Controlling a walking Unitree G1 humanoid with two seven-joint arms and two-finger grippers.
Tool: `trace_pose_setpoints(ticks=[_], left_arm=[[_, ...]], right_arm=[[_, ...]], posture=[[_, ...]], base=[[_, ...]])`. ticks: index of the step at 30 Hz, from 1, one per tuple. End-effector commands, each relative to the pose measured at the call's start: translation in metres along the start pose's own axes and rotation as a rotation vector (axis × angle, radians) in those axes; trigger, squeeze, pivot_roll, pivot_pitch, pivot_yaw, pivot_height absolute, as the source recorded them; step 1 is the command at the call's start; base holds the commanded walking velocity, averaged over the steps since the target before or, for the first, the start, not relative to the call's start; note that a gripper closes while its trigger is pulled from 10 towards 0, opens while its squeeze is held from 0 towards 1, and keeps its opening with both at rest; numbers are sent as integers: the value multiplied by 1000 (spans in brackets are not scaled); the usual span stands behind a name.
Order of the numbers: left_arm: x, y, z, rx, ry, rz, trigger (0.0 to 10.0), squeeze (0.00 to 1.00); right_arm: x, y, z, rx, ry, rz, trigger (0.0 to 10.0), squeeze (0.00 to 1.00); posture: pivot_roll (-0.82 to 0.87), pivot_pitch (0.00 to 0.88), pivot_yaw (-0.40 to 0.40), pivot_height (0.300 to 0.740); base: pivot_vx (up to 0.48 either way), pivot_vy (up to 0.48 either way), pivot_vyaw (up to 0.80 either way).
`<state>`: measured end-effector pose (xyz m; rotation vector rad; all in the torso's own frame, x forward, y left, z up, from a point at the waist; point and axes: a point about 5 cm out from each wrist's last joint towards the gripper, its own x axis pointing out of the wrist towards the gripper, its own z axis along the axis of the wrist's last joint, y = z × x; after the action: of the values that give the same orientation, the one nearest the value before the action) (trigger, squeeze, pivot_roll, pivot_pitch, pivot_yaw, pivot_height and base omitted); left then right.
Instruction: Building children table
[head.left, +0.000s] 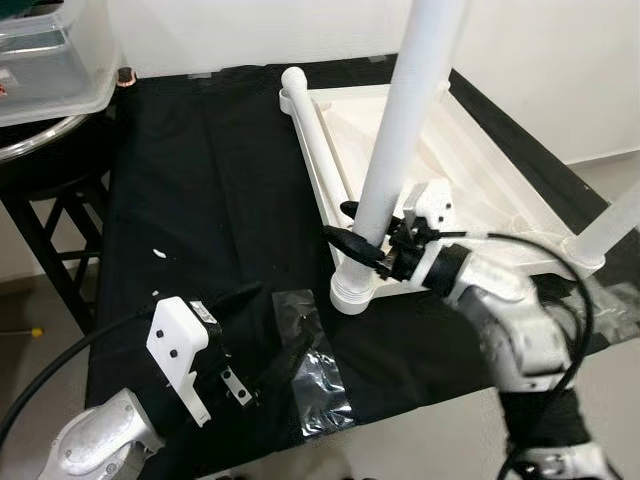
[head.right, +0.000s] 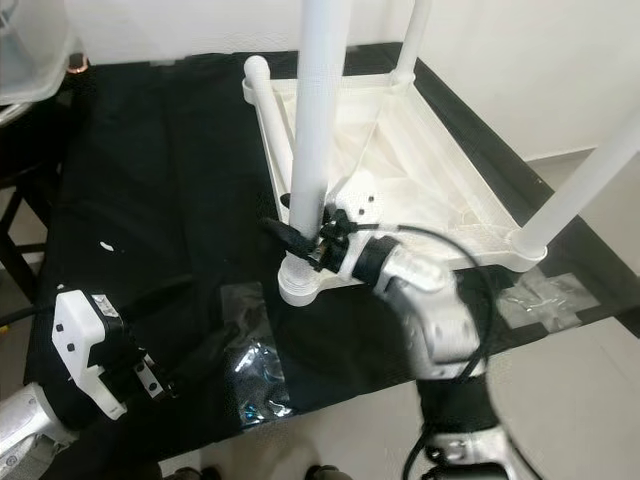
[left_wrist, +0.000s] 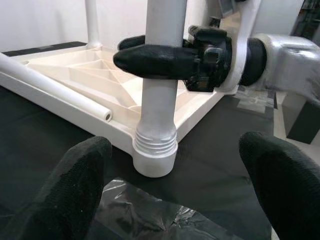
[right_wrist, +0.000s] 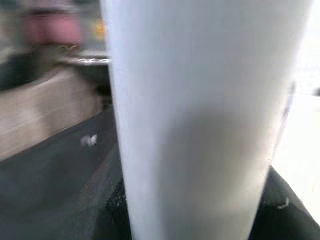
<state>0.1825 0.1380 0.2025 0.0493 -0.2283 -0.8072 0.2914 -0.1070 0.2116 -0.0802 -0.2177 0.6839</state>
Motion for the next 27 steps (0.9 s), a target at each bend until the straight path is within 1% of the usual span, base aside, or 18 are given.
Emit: trace_pose_setpoints(ticks=[1,2,3,4,8,12,15,16,17,18,19,26,27], left_arm=[[-1,-2,-2,4,13,-14,10000,0],[-1,-2,-2,4,14,-17,10000,0],[-1,-2,-2,4,14,-17,10000,0],[0,-3,-2,3,12,-21,10000,0],[2,-2,-3,3,10,-27,10000,0],[2,-1,-3,4,11,-27,10000,0],[1,-1,-3,6,12,-27,10000,0],[1,0,-3,7,12,-27,10000,0],[1,0,-3,7,12,-27,10000,0],[1,0,-3,8,12,-26,10000,0],[1,0,-3,8,12,-26,10000,0],[3,0,-6,3,20,-29,10000,0],[1,3,-10,3,31,-8,10000,0]], right_arm=[[-16,21,-32,-63,172,-222,0,0],[-22,34,-36,-77,199,-276,0,0],[-22,34,-36,-77,199,-276,0,0],[-23,37,-36,-85,200,-294,0,0],[-12,25,-30,-91,171,-308,0,0],[-11,23,-28,-93,164,-320,0,0],[-11,25,-26,-88,163,-327,0,0],[-12,27,-26,-81,164,-331,8980,0],[-12,27,-26,-81,164,-331,8980,0],[-13,30,-26,-82,167,-353,8980,0],[-14,33,-25,-79,161,-361,10000,1000],[-16,31,-15,-70,113,-351,10000,1000],[-22,34,-13,-84,98,-325,10000,1000]], posture=[[73,207,-66,740],[69,201,-59,740],[69,201,-59,740],[68,194,-59,740],[68,187,-54,740],[68,185,-51,740],[72,186,-50,740],[72,186,-50,740],[72,186,-50,740],[72,186,-50,740],[65,188,-48,740],[51,192,-40,740],[41,195,-34,740]], base=[[0,0,0],[0,0,0],[0,0,0],[0,0,0],[0,0,0],[0,0,0],[0,0,0],[0,0,0],[0,0,0],[0,0,0],[0,0,0],[0,0,0],[0,0,0]])
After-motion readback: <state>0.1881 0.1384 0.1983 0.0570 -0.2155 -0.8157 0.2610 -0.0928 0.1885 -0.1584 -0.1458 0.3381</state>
